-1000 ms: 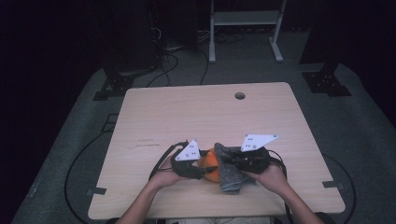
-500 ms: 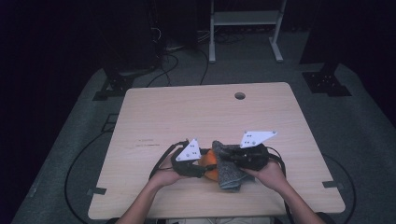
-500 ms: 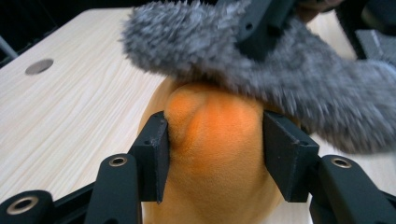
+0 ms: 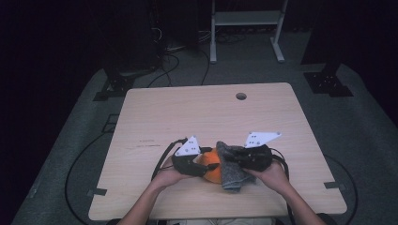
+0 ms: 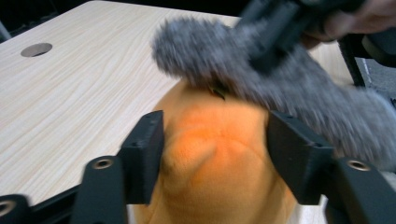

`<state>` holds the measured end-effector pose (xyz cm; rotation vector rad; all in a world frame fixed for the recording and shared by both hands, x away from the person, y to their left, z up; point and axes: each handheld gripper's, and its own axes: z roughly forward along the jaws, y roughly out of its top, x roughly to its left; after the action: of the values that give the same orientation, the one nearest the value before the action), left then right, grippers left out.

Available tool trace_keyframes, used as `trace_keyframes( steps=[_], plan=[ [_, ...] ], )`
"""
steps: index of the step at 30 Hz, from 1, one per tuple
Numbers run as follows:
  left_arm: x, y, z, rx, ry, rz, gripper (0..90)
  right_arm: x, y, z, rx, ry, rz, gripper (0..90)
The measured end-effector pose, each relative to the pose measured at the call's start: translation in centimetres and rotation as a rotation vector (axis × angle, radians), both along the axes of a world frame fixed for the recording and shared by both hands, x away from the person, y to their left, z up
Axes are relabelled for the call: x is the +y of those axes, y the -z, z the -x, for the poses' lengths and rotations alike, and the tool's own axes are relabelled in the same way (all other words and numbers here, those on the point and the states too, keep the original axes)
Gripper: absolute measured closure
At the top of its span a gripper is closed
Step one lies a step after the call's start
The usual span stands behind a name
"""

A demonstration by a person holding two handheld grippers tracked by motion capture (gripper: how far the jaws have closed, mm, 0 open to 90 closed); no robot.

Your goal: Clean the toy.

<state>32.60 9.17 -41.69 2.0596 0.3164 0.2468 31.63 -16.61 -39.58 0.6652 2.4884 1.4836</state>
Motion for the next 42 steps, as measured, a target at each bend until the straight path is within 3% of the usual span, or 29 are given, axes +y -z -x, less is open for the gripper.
trace_keyframes(
  steps=[3,8,11,13,14,16,17,20,24,27,29,32,36,37,39,42],
  plan=[
    [0.4,0.1,0.0,-0.005,0.012,-0.008,42.2,-1.5,0.2,-0.7,0.02,0.054,-0.009,81.5],
    [0.8,0.3,-0.1,-0.045,-0.014,-0.058,43.0,-1.9,0.8,-0.8,0.033,0.065,-0.011,81.5],
    [1.1,0.0,-0.4,-0.006,-0.037,-0.051,35.0,-1.1,0.5,-0.3,0.013,0.052,-0.009,81.4],
    [0.9,-0.5,-0.4,0.05,-0.02,-0.016,25.2,-0.6,0.4,-0.2,0.011,0.041,-0.019,81.4],
    [0.6,-0.7,-0.2,0.047,-0.007,-0.013,24.9,-0.4,0.4,-0.2,0.011,0.033,-0.026,81.4],
    [0.1,-0.6,0.2,0.002,0.015,-0.058,31.0,-0.1,0.5,-0.1,0.014,0.016,-0.035,81.4],
    [0.2,-0.5,0.1,0.0,0.02,-0.061,34.1,0.0,0.5,0.0,0.007,0.014,-0.024,81.4],
    [0.8,0.0,0.0,0.011,0.034,-0.043,39.4,-0.7,0.9,-0.1,0.024,0.017,-0.031,81.5],
    [1.3,0.2,0.1,0.016,0.06,-0.041,40.2,-2.9,2.4,-0.4,0.068,0.067,-0.027,81.4],
    [1.4,0.3,0.1,0.016,0.069,-0.042,40.4,-4.2,3.0,-0.2,0.095,0.098,0.0,81.3],
    [1.4,0.4,0.0,0.024,0.068,-0.036,40.4,-4.6,2.7,-0.1,0.094,0.096,-0.028,81.3],
    [1.4,0.4,-0.1,0.026,0.072,-0.035,40.5,-4.4,1.9,0.0,0.085,0.068,-0.093,81.3],
    [1.8,0.4,-0.1,0.035,0.076,-0.033,40.5,-3.2,1.8,-0.1,0.078,0.04,-0.067,81.3],
    [1.9,0.4,-0.1,0.037,0.078,-0.034,40.4,-3.0,2.2,-0.2,0.085,0.035,-0.056,81.3],
    [1.9,0.5,-0.1,0.037,0.082,-0.034,40.3,-3.3,2.9,-0.3,0.116,0.035,-0.079,81.3],
    [1.8,0.5,-0.1,0.037,0.086,-0.033,40.0,-3.7,3.7,-0.2,0.136,0.054,-0.053,81.3]
  ],
)
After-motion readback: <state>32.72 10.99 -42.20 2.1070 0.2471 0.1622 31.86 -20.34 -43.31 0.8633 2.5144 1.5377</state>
